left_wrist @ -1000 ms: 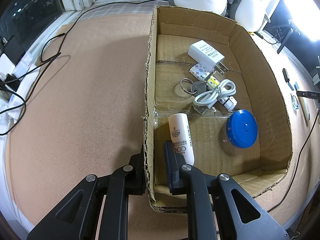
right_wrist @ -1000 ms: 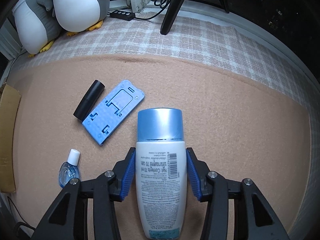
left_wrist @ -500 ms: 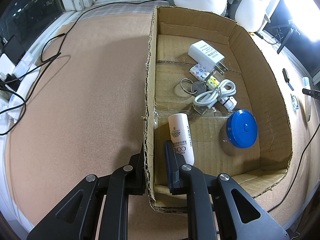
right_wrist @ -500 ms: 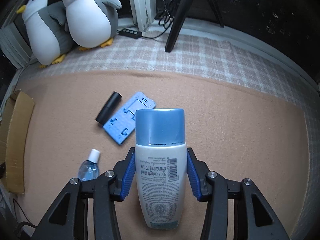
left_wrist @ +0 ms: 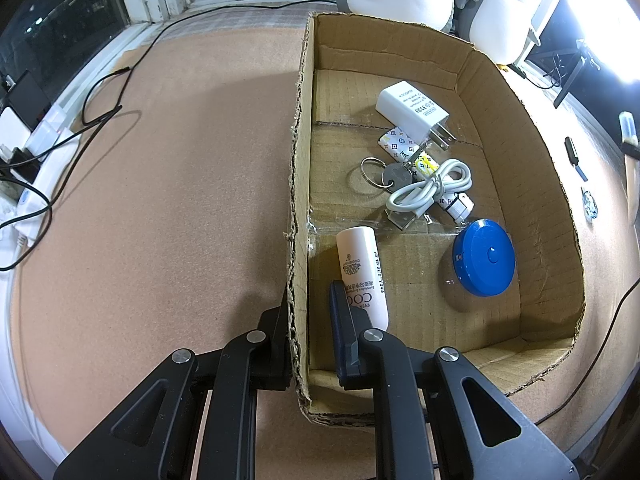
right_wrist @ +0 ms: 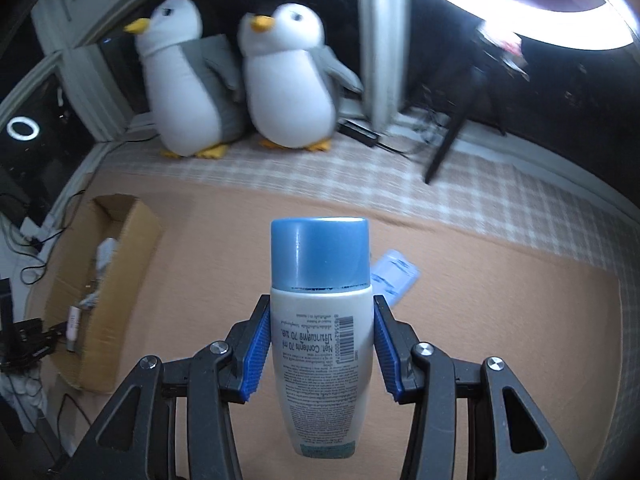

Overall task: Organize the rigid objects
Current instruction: 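Carry the lotion bottle into the box and open the right gripper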

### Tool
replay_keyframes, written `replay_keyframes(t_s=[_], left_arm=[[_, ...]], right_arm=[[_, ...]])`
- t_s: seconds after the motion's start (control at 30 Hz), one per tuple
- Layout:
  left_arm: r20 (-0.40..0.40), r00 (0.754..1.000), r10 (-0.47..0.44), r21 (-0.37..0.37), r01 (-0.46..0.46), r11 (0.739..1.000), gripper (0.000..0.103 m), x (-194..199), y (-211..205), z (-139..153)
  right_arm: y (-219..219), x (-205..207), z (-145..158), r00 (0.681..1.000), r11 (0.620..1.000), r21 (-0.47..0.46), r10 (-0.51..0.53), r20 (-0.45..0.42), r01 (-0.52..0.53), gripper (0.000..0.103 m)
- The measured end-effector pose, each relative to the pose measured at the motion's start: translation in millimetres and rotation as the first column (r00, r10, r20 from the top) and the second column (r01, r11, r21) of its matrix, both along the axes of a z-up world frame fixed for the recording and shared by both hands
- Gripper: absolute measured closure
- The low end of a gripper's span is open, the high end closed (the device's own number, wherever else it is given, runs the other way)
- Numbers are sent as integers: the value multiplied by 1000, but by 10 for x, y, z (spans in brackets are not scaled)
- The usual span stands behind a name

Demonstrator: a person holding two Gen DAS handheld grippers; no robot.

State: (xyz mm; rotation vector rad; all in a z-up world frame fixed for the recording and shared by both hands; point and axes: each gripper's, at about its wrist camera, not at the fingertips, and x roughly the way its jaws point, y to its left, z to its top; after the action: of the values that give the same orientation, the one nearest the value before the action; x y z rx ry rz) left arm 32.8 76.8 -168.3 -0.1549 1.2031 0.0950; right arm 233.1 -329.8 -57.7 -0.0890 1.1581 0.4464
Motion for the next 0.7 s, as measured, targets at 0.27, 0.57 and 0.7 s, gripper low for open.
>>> replay_keyframes(t_s=[0.27, 0.57, 0.7], left_arm=[[1, 1000, -2, 1, 2, 1000, 90, 5, 16, -9], [2, 1000, -2, 1, 2, 1000, 90, 4, 17, -3], [3, 1000, 0, -1, 0, 1000, 90, -4, 19, 12]], right_arm=[[867, -157, 316, 988, 985, 74, 151, 36, -153, 59], [1811, -213, 426, 961, 941, 198, 275, 21, -273, 59], [2153, -227, 368, 952, 919, 267, 306, -18, -290, 59]])
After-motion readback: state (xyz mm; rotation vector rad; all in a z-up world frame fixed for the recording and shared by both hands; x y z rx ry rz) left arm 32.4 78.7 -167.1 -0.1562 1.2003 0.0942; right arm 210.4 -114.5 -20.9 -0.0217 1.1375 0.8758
